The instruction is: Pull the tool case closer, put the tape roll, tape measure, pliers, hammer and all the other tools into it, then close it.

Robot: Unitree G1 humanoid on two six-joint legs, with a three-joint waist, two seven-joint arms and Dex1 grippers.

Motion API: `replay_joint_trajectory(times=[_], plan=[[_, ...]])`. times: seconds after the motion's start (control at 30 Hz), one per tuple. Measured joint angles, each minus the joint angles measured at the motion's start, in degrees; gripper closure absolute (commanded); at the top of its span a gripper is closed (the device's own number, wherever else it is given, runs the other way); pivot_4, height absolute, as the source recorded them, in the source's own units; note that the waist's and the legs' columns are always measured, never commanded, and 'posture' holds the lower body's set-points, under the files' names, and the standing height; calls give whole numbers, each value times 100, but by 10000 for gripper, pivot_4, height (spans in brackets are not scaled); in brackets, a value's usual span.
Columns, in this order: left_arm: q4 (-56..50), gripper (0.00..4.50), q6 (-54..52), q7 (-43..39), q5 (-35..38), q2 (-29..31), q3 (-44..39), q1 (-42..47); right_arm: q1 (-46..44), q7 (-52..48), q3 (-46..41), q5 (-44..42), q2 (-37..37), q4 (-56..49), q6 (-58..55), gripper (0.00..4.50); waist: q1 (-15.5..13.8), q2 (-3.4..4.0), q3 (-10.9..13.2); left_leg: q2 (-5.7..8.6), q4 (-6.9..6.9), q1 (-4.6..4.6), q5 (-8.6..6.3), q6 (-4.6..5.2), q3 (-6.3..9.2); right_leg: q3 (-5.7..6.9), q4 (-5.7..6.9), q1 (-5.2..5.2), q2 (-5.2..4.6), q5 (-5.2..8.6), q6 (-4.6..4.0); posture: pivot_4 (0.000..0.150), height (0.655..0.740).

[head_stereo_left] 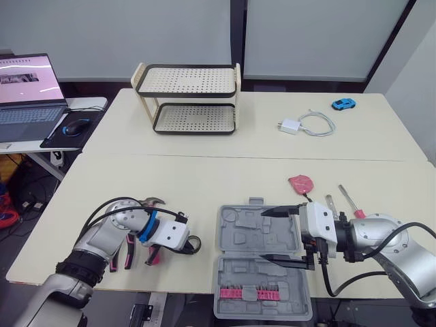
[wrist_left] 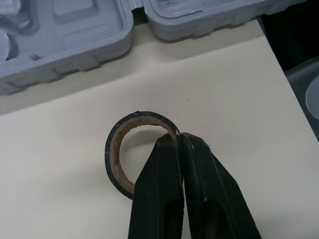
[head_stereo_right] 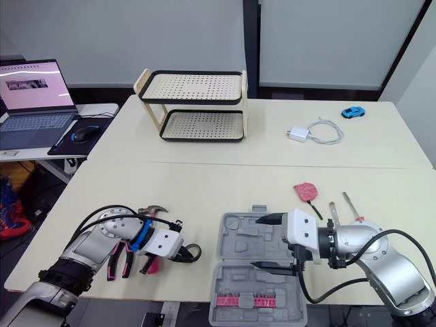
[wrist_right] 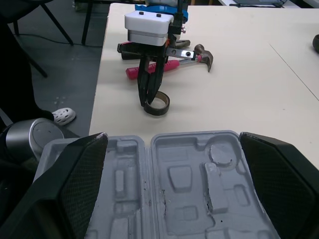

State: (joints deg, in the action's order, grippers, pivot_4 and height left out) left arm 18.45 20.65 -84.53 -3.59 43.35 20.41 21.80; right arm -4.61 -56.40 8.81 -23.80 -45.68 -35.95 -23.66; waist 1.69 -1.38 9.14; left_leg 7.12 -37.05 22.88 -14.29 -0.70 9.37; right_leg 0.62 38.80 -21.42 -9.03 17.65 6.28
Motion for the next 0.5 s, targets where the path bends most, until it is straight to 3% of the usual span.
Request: replay_joint_trajectory(times=[0.23, 0.33, 0.5], plan=[[232, 44513, 126, 206, -227, -82, 130, 105, -46, 20, 47, 0, 4, 0, -76, 0, -3, 0, 0, 0, 0, 0, 0, 0, 1, 1, 0, 1, 0, 0, 0, 1500, 7400], [233, 37995, 117, 201, -220, -82, 142, 105, -45, 20, 47, 0, 4, 0, -83, 0, -2, 0, 0, 0, 0, -1, 0, 0, 1, 1, 0, 1, 0, 0, 0, 1500, 7400], [228, 22785, 139, 169, -191, -78, 164, 103, -52, 20, 48, 0, 6, 0, -84, 0, -1, 0, 0, 0, 0, -1, 0, 0, 1, 1, 0, 1, 0, 0, 0, 1500, 7400]])
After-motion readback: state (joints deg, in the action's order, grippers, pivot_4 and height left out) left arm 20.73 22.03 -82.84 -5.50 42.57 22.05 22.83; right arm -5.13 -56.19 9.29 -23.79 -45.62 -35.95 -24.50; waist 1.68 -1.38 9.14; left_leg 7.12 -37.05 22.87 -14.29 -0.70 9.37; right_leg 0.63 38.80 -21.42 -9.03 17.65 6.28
